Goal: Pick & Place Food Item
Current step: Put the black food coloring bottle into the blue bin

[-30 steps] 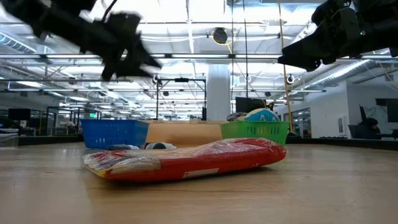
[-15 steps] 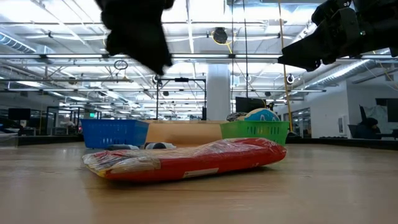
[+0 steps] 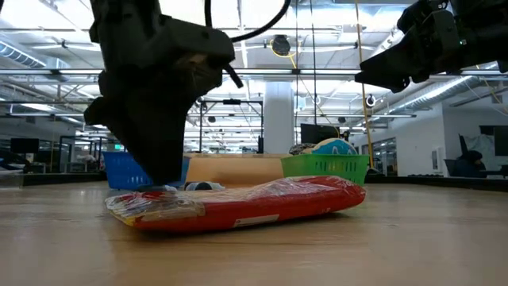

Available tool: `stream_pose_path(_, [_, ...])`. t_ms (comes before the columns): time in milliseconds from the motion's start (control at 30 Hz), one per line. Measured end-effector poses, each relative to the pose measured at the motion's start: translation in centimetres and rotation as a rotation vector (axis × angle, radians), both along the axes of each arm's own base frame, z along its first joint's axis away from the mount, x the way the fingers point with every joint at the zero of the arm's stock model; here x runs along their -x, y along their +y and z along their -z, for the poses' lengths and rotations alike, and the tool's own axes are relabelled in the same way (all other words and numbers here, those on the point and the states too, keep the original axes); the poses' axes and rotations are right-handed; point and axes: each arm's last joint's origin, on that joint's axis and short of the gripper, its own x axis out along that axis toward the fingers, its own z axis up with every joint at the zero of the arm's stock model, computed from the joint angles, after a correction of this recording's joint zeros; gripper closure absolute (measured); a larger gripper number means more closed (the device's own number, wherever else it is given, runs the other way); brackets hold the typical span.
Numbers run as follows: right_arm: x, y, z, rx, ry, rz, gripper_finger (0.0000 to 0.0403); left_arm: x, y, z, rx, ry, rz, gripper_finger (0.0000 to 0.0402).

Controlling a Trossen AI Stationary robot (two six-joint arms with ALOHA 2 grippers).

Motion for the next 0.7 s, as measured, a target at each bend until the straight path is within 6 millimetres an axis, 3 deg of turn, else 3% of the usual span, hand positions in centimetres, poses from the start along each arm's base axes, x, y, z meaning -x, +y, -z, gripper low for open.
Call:
stream_pose_path(367, [0.0,0.0,0.0,0.002,0.0,0.0,0.0161,-0.4,1.1,0.6,0.065,0.044,-0.065,0.0304])
stream_pose_path(700, [0.0,0.0,0.0,-0.001,0.005,-0.001,0.0161,-0.6,0.9,1.8,0.046,0.074,-0.02,0.0304])
